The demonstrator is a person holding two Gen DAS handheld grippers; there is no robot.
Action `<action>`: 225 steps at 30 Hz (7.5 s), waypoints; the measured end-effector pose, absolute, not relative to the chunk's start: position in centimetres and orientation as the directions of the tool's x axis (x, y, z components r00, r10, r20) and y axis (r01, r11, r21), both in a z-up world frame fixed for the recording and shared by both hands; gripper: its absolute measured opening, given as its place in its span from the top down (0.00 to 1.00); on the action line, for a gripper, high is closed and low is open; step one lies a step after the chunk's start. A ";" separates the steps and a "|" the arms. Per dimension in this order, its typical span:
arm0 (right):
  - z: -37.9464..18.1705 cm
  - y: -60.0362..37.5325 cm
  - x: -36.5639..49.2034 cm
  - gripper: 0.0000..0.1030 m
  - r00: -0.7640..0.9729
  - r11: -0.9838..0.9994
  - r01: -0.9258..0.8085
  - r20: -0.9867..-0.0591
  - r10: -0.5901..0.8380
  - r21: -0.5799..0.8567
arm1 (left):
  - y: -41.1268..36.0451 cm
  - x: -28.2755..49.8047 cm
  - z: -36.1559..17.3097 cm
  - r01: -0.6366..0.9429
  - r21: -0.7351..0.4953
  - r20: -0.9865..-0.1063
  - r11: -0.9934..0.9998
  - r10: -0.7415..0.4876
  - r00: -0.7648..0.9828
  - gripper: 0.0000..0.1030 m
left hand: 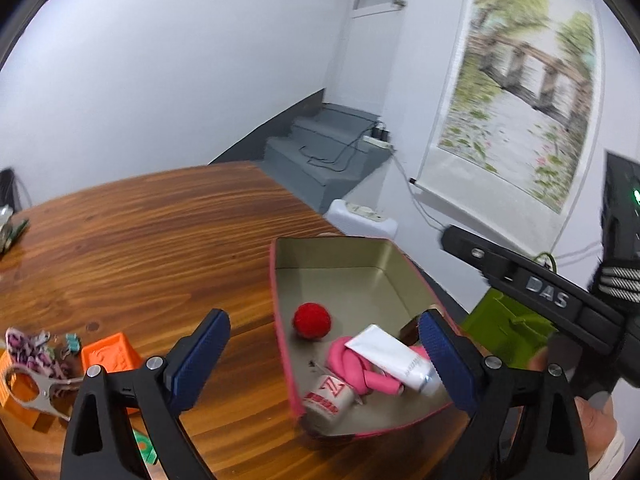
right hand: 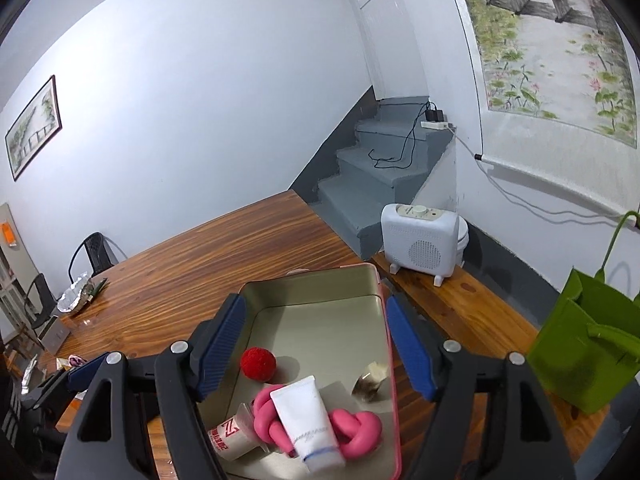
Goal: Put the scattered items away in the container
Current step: 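Carry the lipstick and gauze roll into the tin box and release both, then move both grippers back over the table toward the remaining items, then grasp the zinc ointment box with the left gripper while the right gripper grasps the orange cube, then carry the ointment box and orange cube into the tin box and release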
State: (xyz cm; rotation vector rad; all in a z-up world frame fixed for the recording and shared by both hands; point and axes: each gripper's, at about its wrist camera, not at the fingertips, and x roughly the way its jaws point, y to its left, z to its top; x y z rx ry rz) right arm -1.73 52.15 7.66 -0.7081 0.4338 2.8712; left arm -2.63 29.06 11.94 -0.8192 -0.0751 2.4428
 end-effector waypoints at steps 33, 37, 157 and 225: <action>6.5 38.0 -3.1 0.20 -0.844 -0.979 0.037 -0.519 -0.138 0.199 | 8.3 -2.3 8.8 -0.073 -0.251 -0.586 -0.965 0.212 -0.782 0.01; 5.4 35.4 -3.9 0.20 -0.816 -0.980 0.078 -0.552 -0.168 0.183 | 4.9 -2.2 7.8 0.002 -0.257 -0.597 -0.967 0.157 -0.787 0.01; 0.1 26.6 -9.0 0.45 -0.762 -0.986 0.158 -0.628 -0.160 0.059 | -6.6 -7.7 6.6 0.088 -0.192 -0.600 -0.977 0.046 -0.799 0.49; 7.0 52.6 -5.1 0.37 -0.839 -0.951 -0.222 -0.539 0.072 0.217 | 26.9 -4.7 10.2 -0.541 -0.255 -0.556 -0.802 0.579 -0.596 0.12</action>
